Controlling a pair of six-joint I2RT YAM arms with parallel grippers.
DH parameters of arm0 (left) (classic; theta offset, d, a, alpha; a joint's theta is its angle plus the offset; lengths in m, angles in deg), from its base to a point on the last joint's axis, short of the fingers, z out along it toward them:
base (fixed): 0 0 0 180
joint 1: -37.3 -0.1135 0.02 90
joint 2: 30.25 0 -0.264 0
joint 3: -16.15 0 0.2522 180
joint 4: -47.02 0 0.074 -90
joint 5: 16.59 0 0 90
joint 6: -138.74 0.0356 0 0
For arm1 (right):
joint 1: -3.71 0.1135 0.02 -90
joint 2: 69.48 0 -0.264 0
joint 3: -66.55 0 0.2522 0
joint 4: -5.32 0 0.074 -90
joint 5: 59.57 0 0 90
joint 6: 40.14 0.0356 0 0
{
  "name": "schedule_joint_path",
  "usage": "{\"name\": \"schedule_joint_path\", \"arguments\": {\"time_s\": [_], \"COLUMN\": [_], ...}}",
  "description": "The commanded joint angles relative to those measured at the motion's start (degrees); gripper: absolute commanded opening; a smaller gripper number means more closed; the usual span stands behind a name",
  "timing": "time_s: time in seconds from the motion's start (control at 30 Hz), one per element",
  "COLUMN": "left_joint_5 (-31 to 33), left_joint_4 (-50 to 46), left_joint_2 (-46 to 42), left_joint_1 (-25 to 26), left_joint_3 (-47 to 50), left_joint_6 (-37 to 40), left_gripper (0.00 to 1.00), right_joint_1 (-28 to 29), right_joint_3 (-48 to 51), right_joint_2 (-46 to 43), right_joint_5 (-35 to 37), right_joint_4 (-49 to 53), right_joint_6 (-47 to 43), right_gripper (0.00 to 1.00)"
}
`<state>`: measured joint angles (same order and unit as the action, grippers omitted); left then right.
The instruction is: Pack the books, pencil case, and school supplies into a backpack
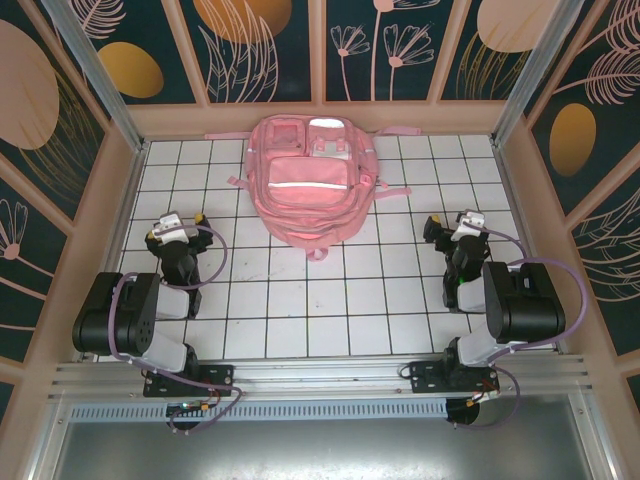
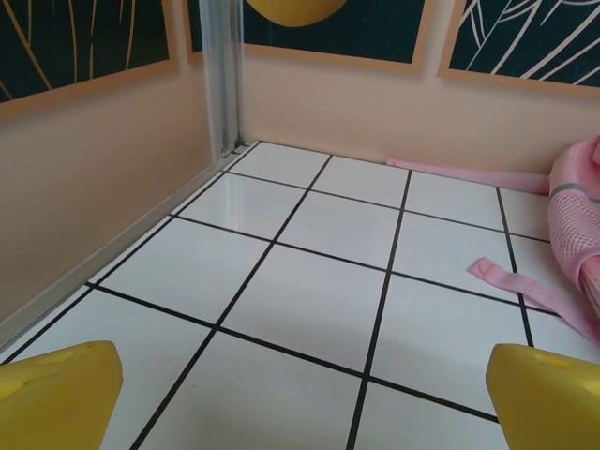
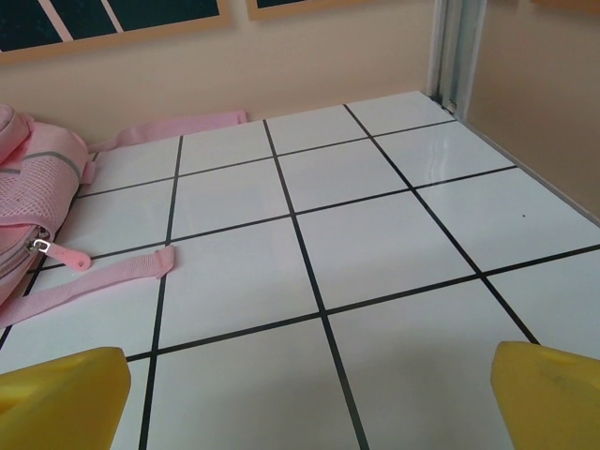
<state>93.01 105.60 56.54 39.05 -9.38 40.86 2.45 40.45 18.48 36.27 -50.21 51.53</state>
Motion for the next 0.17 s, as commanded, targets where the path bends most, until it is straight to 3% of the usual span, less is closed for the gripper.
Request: {"name": "schedule_joint_path", "arguments": {"time_s": [0.0, 0.13], "left_joint_5": [-1.1, -1.0], "left_joint_4": [3.4, 3.2], "left_joint_2": [0.1, 0.1], "left_joint_1": [-0.4, -0.3], "left_joint_3": [-0.1, -0.2], "left_joint_6": [0.7, 0.7], "left_gripper": [0.99, 0.99], "right_joint_1": [0.6, 0.6], "right_joint_3": [-0.6, -0.3], "right_joint_2": [0.2, 0.2], "right_joint_5": [-0.1, 0.0], "right_joint_4": [-3.1, -3.5], "right_joint_6": [0.3, 0.2], "right_gripper": [0.99, 0.99]}}
